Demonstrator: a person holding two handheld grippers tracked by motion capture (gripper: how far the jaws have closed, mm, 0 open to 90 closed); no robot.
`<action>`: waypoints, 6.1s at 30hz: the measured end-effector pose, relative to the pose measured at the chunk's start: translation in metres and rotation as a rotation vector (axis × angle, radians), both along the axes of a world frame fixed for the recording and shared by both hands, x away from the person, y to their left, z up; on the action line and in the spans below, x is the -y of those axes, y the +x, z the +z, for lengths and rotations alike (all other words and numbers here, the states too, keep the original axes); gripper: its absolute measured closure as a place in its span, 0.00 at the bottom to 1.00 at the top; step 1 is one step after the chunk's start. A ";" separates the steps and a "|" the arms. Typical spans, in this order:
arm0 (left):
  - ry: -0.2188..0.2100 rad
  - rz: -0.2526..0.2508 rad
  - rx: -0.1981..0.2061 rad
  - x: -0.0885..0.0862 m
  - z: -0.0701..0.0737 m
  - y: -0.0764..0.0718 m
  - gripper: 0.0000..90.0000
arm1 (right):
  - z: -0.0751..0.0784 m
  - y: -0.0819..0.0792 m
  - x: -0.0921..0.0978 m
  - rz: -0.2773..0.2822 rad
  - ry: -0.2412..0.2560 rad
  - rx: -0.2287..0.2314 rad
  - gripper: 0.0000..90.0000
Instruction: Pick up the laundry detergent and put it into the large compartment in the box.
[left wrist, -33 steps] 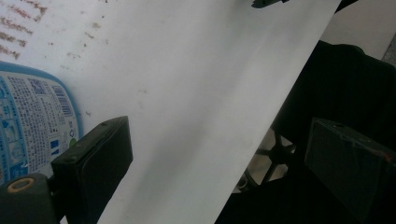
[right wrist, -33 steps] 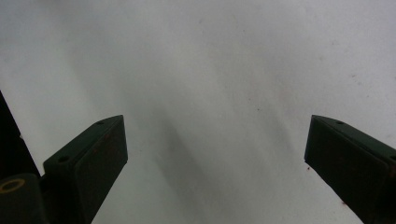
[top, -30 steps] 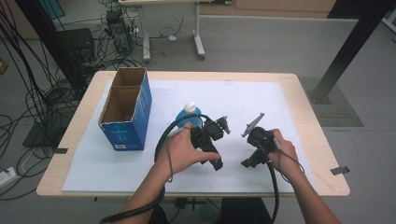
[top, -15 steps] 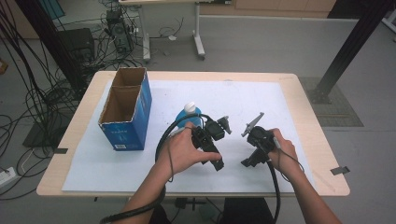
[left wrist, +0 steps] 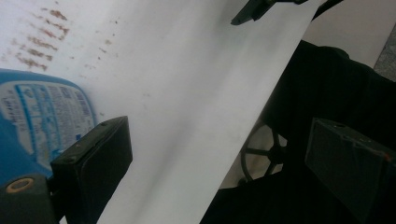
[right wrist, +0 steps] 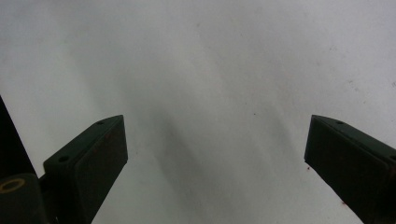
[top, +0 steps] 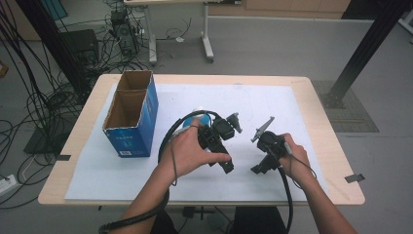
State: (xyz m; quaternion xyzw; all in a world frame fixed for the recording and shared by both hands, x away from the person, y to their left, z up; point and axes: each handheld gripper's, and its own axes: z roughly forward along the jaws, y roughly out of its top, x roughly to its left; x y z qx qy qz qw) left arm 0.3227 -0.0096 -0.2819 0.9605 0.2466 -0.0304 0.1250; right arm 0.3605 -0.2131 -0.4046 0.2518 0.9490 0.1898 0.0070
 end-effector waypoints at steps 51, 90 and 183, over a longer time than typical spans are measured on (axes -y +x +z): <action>0.007 0.102 0.141 -0.037 0.102 0.057 0.09 | 0.003 0.002 -0.007 0.010 -0.007 0.006 0.07; 0.009 0.144 0.121 -0.050 0.035 0.078 0.08 | 0.000 0.002 -0.009 0.015 -0.016 0.003 0.06; 0.012 0.137 0.150 -0.052 -0.005 0.085 0.07 | 0.001 0.000 -0.007 0.011 -0.015 0.009 0.06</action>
